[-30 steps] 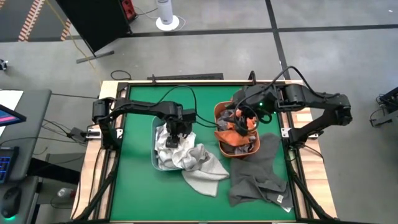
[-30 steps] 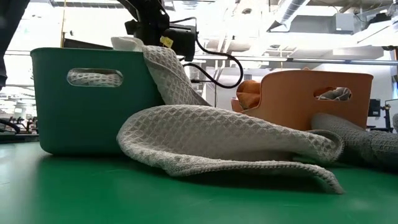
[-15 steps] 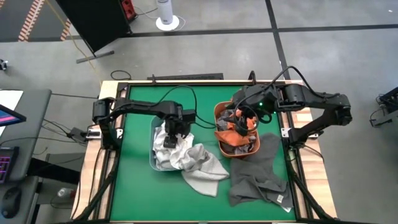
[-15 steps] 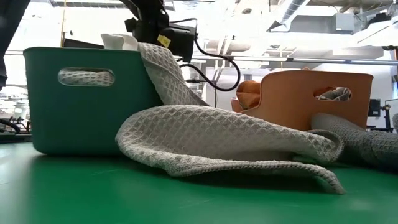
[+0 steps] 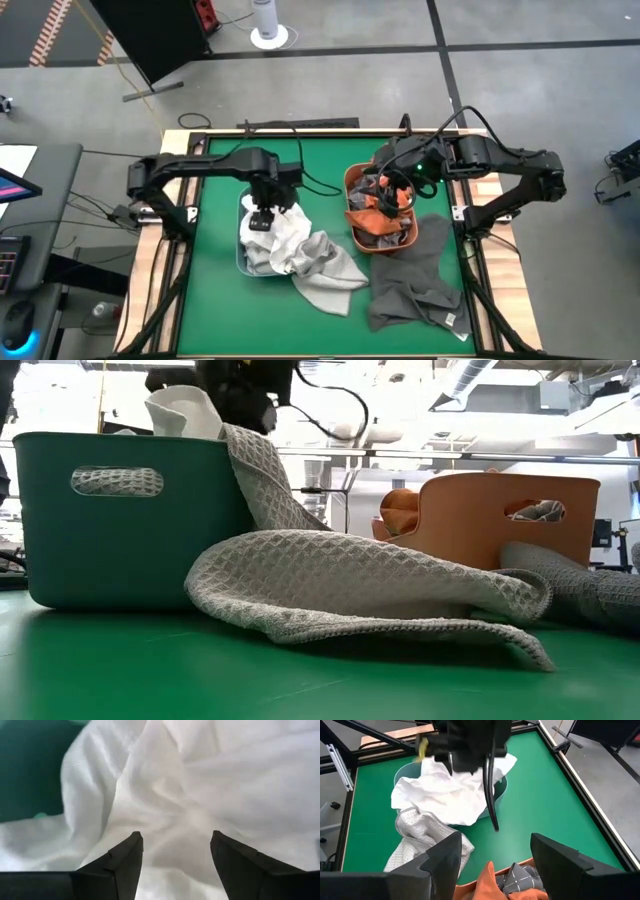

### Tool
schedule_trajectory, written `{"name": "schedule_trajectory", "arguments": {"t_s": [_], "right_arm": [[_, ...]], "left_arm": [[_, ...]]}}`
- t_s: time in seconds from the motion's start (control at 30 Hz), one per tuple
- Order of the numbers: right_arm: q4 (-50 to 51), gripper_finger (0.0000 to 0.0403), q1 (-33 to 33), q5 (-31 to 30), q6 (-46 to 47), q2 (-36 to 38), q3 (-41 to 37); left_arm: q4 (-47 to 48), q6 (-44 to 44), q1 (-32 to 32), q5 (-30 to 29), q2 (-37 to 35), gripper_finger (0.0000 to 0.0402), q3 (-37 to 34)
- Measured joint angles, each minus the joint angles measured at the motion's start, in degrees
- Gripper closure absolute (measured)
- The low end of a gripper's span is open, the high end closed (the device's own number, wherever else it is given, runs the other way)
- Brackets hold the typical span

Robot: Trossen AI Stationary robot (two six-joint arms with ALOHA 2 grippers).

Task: Sort towels by color in basket
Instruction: Put the white towel into the green bin

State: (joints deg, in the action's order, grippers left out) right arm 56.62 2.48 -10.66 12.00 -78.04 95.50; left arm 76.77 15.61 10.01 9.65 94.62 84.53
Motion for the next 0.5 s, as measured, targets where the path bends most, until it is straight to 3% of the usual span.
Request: {"name": "schedule_trajectory", "arguments": {"t_s": [0.13, 0.33, 0.5], "right_arm": [[-0.24, 0.0138, 0.0, -0.01, -0.03, 0.0, 0.0], [-1.82, 0.0138, 0.02, 0.0, -0.01, 0.0, -0.02], [-2.38, 0.0138, 0.55, 0.0, 0.0, 0.0, -0.01]], "left_arm": [[-0.15, -0.71, 0.76, -0.1, -3.87, 0.0178, 0.02], [-2.09, -0.06, 0.95, -15.35, -6.7, 0.0178, 0.04], [-7.03, 5.82, 0.95, -17.63, -6.67, 0.0178, -3.36]]}}
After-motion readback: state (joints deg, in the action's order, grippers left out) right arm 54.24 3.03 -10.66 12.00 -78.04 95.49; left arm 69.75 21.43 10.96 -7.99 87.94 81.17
